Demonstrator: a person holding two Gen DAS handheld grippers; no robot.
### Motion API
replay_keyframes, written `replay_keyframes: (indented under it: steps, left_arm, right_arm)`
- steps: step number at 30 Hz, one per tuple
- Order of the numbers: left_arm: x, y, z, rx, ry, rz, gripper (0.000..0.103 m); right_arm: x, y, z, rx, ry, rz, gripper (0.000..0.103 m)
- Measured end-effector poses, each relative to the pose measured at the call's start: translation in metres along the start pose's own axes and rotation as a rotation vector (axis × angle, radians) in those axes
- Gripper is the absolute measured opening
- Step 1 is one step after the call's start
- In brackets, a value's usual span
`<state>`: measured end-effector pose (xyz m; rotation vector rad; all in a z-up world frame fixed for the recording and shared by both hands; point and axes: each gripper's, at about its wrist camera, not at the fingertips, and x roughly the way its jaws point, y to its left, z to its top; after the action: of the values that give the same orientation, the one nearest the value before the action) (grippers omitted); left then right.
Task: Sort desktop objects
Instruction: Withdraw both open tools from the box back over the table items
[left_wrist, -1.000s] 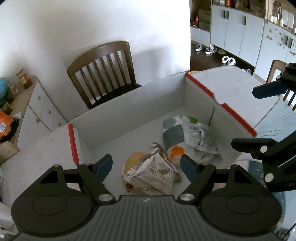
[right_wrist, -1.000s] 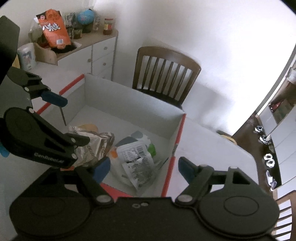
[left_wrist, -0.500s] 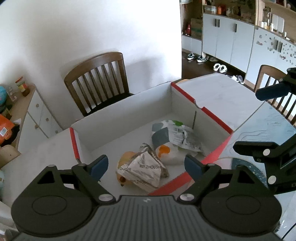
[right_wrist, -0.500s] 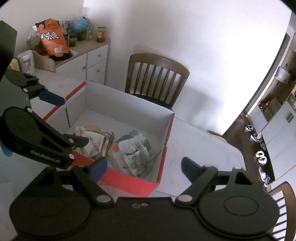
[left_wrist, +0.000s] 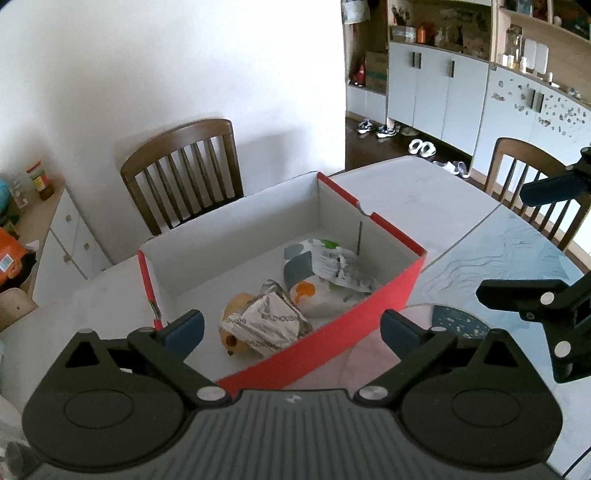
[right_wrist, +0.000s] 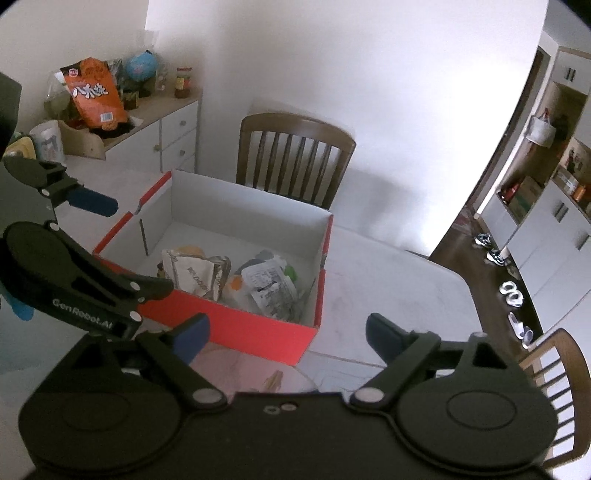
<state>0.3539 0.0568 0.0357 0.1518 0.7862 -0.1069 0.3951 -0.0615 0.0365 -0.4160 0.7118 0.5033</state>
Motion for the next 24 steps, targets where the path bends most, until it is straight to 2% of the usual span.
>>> replay_keyframes:
  steps: [11, 24]
  left_arm:
    - [-0.027, -0.010, -0.023, -0.009, -0.024, -0.031, 0.103]
    - [-0.060, -0.020, -0.046, 0.025, -0.063, -0.065, 0.103]
  right_arm:
    - [-0.033, 0.014, -0.019, 0.038, -0.008, -0.022, 0.092]
    - [-0.062, 0.025, -0.043, 0.092, -0.014, -0.051, 0.092]
